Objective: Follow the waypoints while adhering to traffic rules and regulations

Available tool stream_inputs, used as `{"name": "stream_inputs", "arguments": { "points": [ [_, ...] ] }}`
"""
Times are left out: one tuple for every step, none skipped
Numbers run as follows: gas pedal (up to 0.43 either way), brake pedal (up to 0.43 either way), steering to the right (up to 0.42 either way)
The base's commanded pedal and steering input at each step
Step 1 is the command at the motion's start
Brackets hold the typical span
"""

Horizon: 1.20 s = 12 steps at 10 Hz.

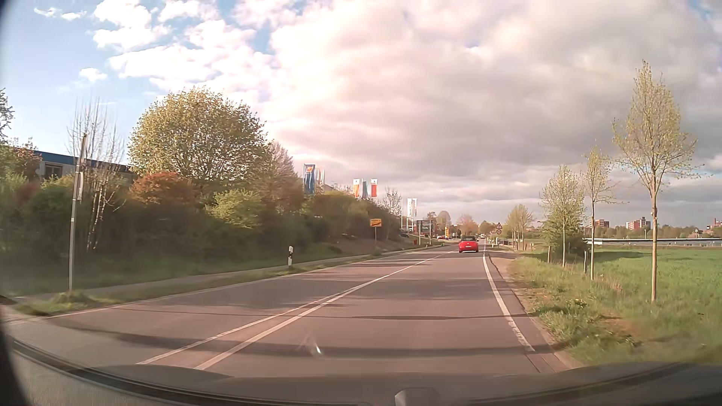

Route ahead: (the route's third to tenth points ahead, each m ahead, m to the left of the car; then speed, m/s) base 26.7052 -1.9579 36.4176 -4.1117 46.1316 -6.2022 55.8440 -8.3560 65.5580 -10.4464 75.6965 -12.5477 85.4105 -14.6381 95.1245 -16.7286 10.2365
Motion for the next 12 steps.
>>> {"name": "stream_inputs", "arguments": {
  "points": [
    [0.209, 0.000, 0.080],
    [0.209, 0.000, 0.080],
    [0.209, 0.000, 0.080],
    [0.209, 0.000, 0.080],
    [0.209, 0.000, 0.080],
    [0.209, 0.000, 0.079],
    [0.209, 0.000, 0.078],
    [0.209, 0.000, 0.077],
    [0.209, 0.000, 0.072],
    [0.209, 0.000, 0.063],
    [0.209, 0.000, 0.048],
    [0.209, 0.000, 0.031]
  ]
}}
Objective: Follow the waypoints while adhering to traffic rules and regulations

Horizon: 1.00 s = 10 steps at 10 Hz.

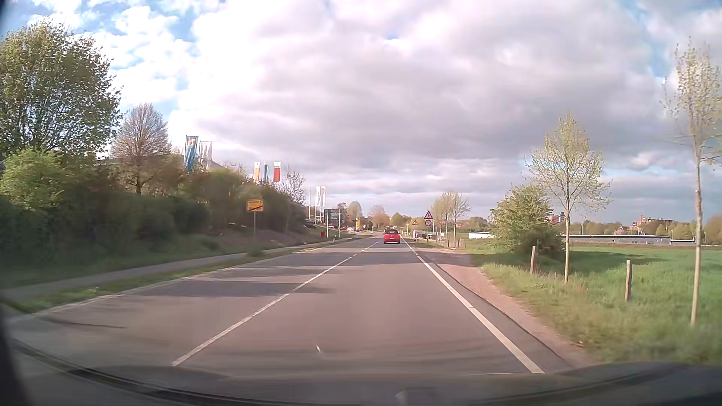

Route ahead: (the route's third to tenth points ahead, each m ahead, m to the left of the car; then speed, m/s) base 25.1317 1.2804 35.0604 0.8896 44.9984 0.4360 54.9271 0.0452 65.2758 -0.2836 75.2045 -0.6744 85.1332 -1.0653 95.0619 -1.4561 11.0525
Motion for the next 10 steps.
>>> {"name": "stream_inputs", "arguments": {
  "points": [
    [0.209, 0.000, 0.015],
    [0.209, 0.000, 0.004],
    [0.209, 0.000, 0.003],
    [0.209, 0.000, 0.003],
    [0.209, 0.000, 0.003],
    [0.209, 0.006, 0.002],
    [0.209, 0.000, 0.002],
    [0.209, 0.000, 0.002],
    [0.197, 0.000, 0.002],
    [0.189, 0.000, 0.002]
  ]
}}
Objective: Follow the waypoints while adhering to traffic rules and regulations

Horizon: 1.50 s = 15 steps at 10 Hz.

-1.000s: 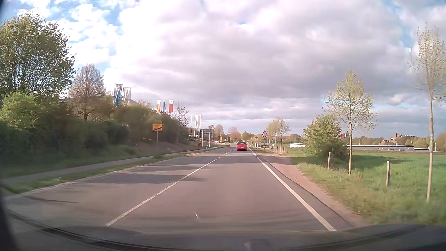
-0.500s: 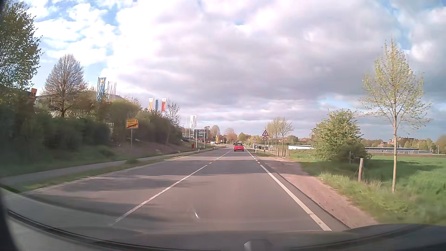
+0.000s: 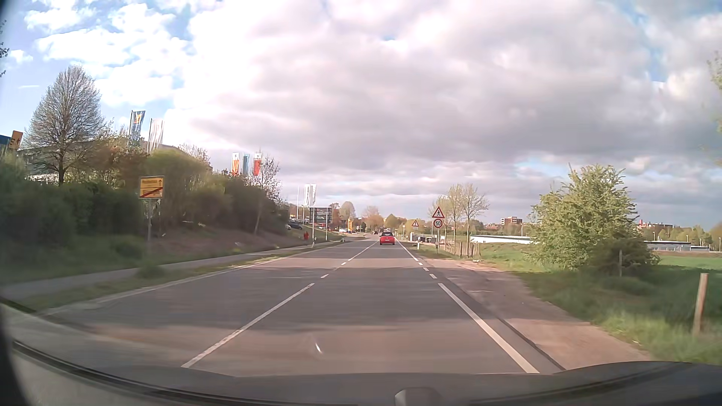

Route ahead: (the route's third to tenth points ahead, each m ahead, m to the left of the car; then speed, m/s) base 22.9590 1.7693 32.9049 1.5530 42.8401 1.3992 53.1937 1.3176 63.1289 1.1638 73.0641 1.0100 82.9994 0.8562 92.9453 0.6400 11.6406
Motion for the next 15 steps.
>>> {"name": "stream_inputs", "arguments": {
  "points": [
    [0.177, 0.000, 0.003],
    [0.177, 0.000, 0.003],
    [0.169, 0.000, 0.003],
    [0.138, 0.000, 0.004],
    [0.130, 0.000, 0.004],
    [0.118, 0.000, 0.004],
    [0.118, 0.000, 0.004],
    [0.118, 0.000, 0.004],
    [0.118, 0.000, 0.003],
    [0.118, 0.000, 0.003],
    [0.130, 0.000, 0.002],
    [0.130, 0.000, 0.003],
    [0.130, 0.006, 0.003],
    [0.138, 0.000, 0.004],
    [0.138, 0.000, 0.004]
  ]
}}
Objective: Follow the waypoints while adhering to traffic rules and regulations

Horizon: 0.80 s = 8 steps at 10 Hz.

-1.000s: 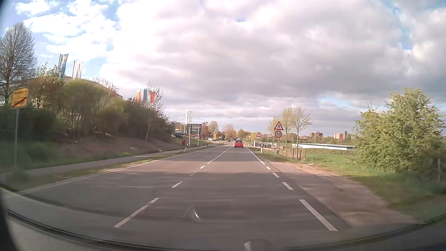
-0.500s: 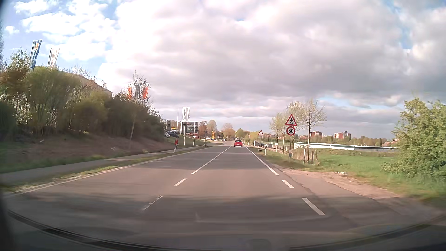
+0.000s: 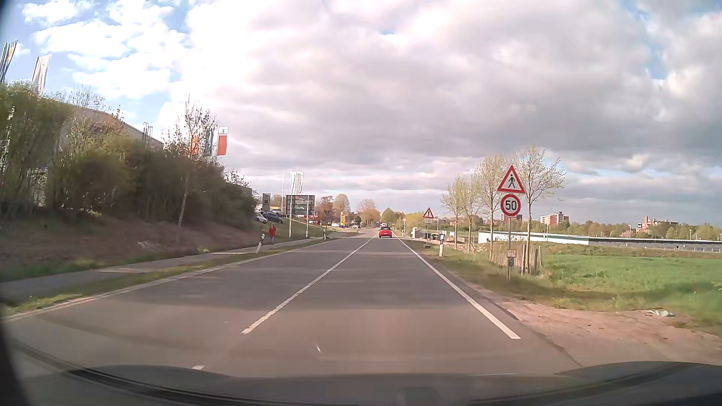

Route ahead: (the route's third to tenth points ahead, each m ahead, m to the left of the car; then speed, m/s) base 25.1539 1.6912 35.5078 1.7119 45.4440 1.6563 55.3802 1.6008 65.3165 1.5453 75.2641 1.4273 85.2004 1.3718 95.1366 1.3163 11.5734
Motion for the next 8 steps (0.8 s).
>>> {"name": "stream_inputs", "arguments": {
  "points": [
    [0.150, 0.000, 0.003],
    [0.157, 0.006, 0.003],
    [0.157, 0.000, 0.003],
    [0.157, 0.000, 0.006],
    [0.157, 0.000, 0.006],
    [0.157, 0.000, 0.006],
    [0.157, 0.000, 0.006],
    [0.157, 0.000, 0.004]
  ]
}}
